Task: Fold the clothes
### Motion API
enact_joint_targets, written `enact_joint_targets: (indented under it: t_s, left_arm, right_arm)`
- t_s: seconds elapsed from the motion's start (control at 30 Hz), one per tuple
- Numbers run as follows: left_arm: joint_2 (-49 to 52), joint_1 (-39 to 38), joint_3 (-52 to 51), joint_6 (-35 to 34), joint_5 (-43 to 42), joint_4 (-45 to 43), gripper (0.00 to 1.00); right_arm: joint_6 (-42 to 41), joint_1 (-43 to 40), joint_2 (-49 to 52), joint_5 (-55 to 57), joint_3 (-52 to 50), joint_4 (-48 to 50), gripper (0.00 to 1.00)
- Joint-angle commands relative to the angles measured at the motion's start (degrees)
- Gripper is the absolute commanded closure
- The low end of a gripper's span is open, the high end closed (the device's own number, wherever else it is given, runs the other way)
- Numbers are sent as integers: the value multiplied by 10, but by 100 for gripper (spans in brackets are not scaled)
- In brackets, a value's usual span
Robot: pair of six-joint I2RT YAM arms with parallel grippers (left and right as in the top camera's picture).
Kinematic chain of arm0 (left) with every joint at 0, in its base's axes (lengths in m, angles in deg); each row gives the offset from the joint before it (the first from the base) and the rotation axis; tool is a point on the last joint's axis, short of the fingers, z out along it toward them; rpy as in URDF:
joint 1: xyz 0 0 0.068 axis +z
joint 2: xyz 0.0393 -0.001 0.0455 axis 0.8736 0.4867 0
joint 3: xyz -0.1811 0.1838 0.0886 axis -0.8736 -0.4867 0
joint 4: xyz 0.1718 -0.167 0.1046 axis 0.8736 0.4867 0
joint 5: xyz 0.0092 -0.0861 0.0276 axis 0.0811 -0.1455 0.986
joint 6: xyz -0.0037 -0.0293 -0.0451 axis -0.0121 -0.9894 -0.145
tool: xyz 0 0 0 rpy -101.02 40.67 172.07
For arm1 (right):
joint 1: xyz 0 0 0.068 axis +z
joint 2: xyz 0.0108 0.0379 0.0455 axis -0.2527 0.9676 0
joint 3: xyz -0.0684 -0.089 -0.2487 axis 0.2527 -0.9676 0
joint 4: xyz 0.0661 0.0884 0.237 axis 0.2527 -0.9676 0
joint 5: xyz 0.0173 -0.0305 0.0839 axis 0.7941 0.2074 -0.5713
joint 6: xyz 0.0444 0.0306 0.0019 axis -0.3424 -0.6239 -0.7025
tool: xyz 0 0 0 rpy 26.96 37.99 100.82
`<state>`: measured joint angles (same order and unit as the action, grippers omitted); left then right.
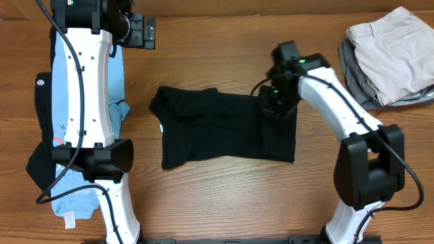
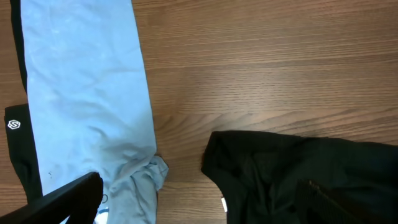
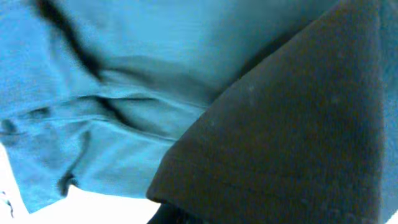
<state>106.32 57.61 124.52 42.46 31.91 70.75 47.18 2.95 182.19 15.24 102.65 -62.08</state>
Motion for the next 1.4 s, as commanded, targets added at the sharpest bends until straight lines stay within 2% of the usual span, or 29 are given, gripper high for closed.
enact_joint_targets:
  t_s: [0.0,0.2,0.3,0.33,0.43,0.53,0.57,0.73,0.93,1.2,1.37]
  left_arm:
    - [3,3,1,-10,5,-1,0]
    - [3,3,1,-10,4,0,0]
    - [3,3,1,-10,-3,1,0]
    - [3,3,1,-10,-7,1,0]
    - [3,3,1,-10,-18,4,0]
    - [3,3,-6,6,-37,6,0]
    - [3,3,-12,17,-49,7,0]
    - [3,3,-87,35,-74,9,0]
    - [3,3,-229,84,-134,-17,0]
    - [3,3,-408,124,-250,-129,0]
    - [3,-2,-497,123,-277,-203,0]
  right_arm:
    - [-30,27,-16,-8,12,17,96]
    - [-33,59,-15,-7,12,59,96]
    - [-53,61,-13,5,12,74,88]
    - [-58,61,-13,7,12,77,82]
    - [-57,60,-13,4,12,84,40]
    - [-45,56,-20,-21,13,81,16]
    - [-45,52,-27,-26,13,77,12]
    - [-24,20,-84,-30,17,57,6]
    - [13,-49,-124,4,19,2,0]
    - [47,-102,-124,5,18,-22,0]
    - [48,-103,-124,23,18,-21,0]
